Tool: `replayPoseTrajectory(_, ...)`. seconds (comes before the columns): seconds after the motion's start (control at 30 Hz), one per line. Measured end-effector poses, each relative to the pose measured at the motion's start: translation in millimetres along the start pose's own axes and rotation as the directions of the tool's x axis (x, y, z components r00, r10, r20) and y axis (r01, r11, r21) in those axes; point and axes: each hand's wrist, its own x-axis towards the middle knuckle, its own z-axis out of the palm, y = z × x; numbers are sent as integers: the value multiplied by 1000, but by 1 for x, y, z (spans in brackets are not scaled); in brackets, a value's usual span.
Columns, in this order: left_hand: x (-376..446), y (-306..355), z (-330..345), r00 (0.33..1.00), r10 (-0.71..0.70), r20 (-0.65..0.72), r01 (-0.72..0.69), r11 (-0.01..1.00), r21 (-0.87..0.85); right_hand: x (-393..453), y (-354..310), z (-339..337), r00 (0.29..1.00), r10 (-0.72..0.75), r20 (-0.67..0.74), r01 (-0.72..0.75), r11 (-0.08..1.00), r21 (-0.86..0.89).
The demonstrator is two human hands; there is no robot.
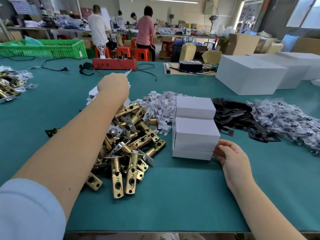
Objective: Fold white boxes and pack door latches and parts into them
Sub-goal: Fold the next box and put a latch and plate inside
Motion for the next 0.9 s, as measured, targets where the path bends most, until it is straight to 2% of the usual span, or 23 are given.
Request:
replayPoseTrajectory(0.1, -10, 11, -13, 991, 5, -134, -18, 995, -99, -1, 0, 0, 999, -35, -39, 32, 997, -72)
replayPoseTrajectory(0.17, -21, 16, -18, 972, 8, -235, -52, 982, -182, -4, 0, -1, 990, -123, -74, 110, 981, -161)
replayPoseTrajectory(0.27, -48, 25, -19, 936, -17, -350, -143, 893, -426, -9, -1, -2, 966, -248, -72, 224, 944, -241)
replayPoseTrajectory(0.37, -79, 38, -13, 947, -92, -307, -174, 659, -732, -15, -4, 0, 937, -346, -44, 323, 910, -261)
replayPoseTrajectory(0.47, -106, 54, 1, 988, -141, -55, -24, 214, -977, -23, -7, 0, 902, -431, -16, 416, 878, -236)
replayPoseTrajectory(0.53, -126, 69, 12, 993, -79, 88, 91, 28, -995, -28, -9, 2, 903, -431, 12, 424, 884, -196)
replayPoseTrajectory(0.63, -153, 93, 31, 978, 13, 209, 209, -132, -969, -32, -11, 3, 902, -429, 44, 431, 895, -113)
replayPoseTrajectory(0.7, -166, 101, 43, 967, 90, 238, 250, -166, -954, -32, -12, 2, 891, -453, 26, 453, 885, -110)
replayPoseTrajectory(0.77, -176, 101, 52, 965, 181, 188, 215, -146, -966, -29, -12, -2, 891, -455, 8, 451, 881, -144)
replayPoseTrajectory(0.9, -185, 93, 62, 962, 272, -8, -32, 86, -996, -27, -10, -5, 891, -453, 8, 443, 867, -227)
